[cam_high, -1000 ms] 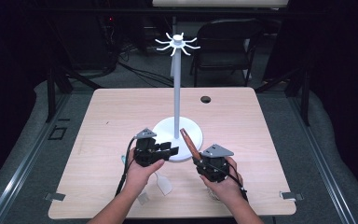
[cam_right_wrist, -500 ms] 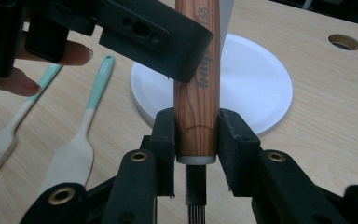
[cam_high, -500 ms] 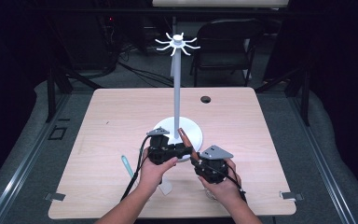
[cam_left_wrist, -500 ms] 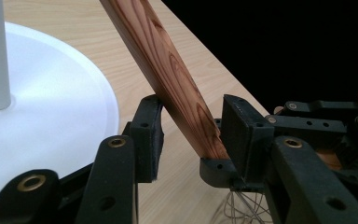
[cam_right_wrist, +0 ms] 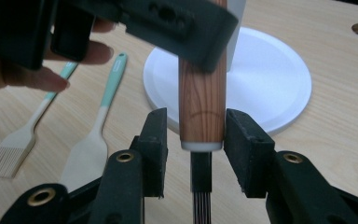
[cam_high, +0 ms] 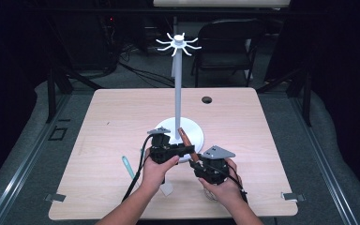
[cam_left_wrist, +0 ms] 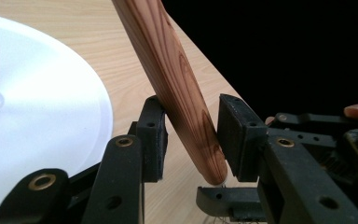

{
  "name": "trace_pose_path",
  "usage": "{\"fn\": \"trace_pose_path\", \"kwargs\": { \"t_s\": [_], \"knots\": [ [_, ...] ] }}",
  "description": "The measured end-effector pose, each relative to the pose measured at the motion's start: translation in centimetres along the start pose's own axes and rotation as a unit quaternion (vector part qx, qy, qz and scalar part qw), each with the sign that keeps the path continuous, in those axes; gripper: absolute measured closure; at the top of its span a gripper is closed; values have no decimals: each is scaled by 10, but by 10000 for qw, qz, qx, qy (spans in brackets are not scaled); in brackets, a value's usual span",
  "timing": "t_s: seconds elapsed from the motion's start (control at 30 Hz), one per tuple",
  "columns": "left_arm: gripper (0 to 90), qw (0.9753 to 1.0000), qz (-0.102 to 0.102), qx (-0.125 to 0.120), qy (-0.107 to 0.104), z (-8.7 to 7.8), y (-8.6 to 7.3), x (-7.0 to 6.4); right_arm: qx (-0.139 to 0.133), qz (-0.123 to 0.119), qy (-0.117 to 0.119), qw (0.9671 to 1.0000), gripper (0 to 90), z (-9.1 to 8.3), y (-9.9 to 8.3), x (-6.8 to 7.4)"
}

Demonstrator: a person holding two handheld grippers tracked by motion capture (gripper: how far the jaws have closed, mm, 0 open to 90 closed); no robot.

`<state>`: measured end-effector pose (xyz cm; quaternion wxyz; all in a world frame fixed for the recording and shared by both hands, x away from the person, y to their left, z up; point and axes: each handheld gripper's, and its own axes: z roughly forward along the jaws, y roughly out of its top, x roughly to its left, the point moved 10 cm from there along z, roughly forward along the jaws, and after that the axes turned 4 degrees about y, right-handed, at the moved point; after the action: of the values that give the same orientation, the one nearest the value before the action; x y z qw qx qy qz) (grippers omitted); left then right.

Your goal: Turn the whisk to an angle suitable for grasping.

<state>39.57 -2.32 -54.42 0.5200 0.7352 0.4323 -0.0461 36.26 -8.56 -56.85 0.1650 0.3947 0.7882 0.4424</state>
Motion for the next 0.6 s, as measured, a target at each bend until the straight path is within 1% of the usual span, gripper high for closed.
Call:
{"fn": "trace_pose_path", "kwargs": {
  "t_s": [0.1,0.17,0.27,0.33,0.4,0.47,0.6],
  "knots": [
    [641,10000,74,-39,-53,-4,4,-1,40,41,53,10000,603,1,-2,0],
    [648,9999,73,-59,-60,-5,5,-1,85,107,100,9999,615,1,-3,0],
    [656,9998,126,-107,-71,-9,9,-2,134,231,211,9994,651,0,-4,1],
    [660,9998,135,-115,-83,-9,9,-3,91,284,271,9992,663,1,-3,1],
    [664,9997,160,-119,-129,-10,10,-5,71,300,284,9991,679,1,-2,1],
    [666,9997,174,-126,-144,-10,10,-7,60,317,297,9990,699,0,-2,1],
    [669,9996,205,-150,-145,-10,11,-8,39,316,337,9989,710,-1,-1,2]
  ]
}}
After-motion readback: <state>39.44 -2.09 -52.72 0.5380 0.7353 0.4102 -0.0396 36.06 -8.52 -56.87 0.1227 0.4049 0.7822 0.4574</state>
